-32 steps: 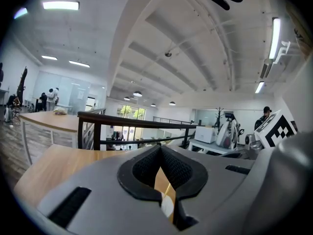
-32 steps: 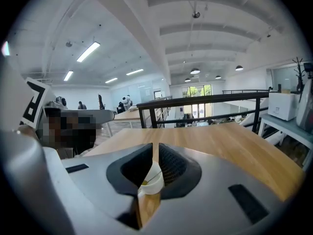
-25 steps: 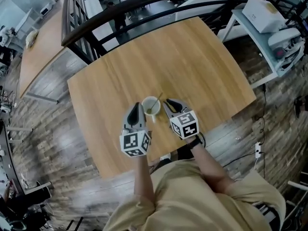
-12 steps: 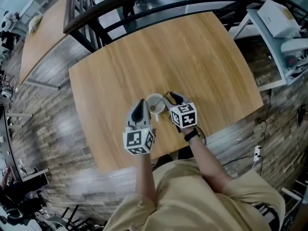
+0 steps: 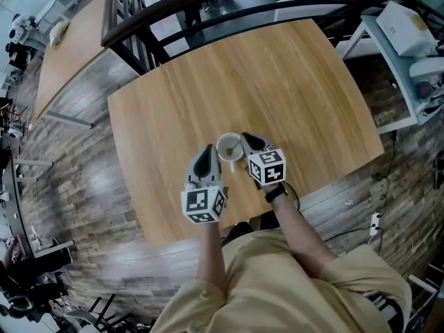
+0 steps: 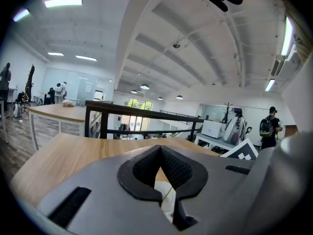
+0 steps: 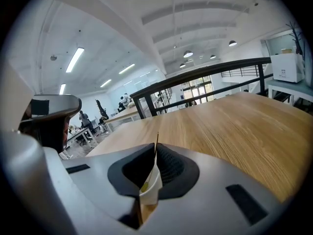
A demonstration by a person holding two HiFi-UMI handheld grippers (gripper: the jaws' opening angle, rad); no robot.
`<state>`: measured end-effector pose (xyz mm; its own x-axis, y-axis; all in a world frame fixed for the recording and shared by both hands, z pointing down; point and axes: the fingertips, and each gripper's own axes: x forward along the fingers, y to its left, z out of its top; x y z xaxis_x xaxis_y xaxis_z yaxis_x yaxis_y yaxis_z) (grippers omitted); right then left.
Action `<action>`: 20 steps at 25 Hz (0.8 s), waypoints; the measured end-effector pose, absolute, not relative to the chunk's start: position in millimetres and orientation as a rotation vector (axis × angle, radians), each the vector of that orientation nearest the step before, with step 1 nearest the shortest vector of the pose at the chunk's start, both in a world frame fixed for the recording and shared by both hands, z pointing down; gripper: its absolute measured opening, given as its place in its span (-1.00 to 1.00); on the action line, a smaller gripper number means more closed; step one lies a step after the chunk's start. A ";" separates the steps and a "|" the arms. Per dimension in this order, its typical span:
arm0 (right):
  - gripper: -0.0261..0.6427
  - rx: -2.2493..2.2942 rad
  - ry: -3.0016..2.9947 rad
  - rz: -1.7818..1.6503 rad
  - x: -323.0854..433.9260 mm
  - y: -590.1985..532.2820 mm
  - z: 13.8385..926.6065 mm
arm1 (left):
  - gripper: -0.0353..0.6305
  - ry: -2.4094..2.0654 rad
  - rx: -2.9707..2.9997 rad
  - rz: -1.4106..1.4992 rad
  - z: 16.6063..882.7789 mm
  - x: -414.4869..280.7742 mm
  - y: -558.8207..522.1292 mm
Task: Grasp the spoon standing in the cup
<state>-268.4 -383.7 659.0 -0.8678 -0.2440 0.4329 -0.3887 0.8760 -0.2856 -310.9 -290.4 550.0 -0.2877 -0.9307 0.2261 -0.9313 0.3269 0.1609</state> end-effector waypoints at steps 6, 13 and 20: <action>-0.87 0.506 -2.708 0.451 -262.8 -369.8 631.4 | -0.86 -2.324 1.702 -0.031 534.0 -312.7 -275.2; -0.87 0.563 -2.769 0.413 -239.9 -357.2 599.5 | -0.86 -2.363 1.760 -0.034 508.7 -300.6 -262.1; -0.87 0.612 -2.842 0.344 -222.9 -346.9 557.5 | -0.86 -2.382 1.827 -0.036 484.4 -289.7 -251.2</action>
